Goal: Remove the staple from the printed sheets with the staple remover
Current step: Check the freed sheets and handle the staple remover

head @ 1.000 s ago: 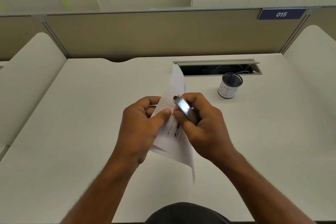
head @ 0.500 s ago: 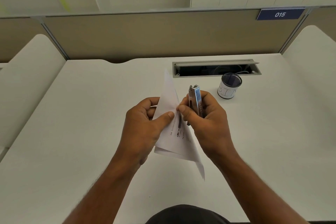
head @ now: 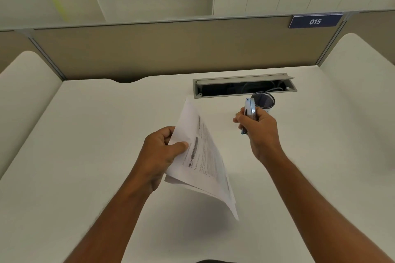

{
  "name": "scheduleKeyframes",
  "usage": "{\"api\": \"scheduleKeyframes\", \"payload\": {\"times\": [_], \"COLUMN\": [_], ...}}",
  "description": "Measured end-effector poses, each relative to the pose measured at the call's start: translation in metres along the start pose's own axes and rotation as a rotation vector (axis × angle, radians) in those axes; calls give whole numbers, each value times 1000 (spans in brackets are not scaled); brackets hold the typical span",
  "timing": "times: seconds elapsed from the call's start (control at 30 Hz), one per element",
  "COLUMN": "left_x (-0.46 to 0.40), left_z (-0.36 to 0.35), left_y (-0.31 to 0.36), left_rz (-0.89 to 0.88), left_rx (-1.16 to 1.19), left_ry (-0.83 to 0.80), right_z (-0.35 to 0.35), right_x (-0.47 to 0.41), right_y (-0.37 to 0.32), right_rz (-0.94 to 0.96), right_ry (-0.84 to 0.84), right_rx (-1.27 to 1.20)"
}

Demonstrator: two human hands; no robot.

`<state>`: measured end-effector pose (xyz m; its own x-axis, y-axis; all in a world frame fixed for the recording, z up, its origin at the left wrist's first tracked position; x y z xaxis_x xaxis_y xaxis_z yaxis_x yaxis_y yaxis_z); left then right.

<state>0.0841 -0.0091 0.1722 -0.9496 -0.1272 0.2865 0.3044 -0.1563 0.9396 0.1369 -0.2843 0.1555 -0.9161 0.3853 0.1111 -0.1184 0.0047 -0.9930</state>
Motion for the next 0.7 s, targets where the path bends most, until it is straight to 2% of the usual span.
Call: {"api": "scheduleKeyframes", "payload": {"times": [0.33,0.7], "left_x": [-40,-65], "left_z": [-4,-2], "left_y": [-20,-37], "left_rz": [37,75], "left_rx": [-89,-151], "left_ry": [-58,-37], "right_z": [76,80], "right_x": [-142,-203], "right_y": [43,48], "right_rz": [-68,-30], "right_ry": [289,304], "right_rx": [276,562]}}
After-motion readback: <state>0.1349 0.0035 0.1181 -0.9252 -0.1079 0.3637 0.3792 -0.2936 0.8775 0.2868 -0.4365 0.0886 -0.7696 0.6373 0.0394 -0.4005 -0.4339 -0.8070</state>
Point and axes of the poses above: each hand's wrist, its own x-axis away from the middle knuckle, its own z-axis out of the back of the hand, y = z × x, the point moved 10 cm from there along -x, towards the middle knuckle, and after that the axes turned 4 degrees about y, right-handed, at the moved point
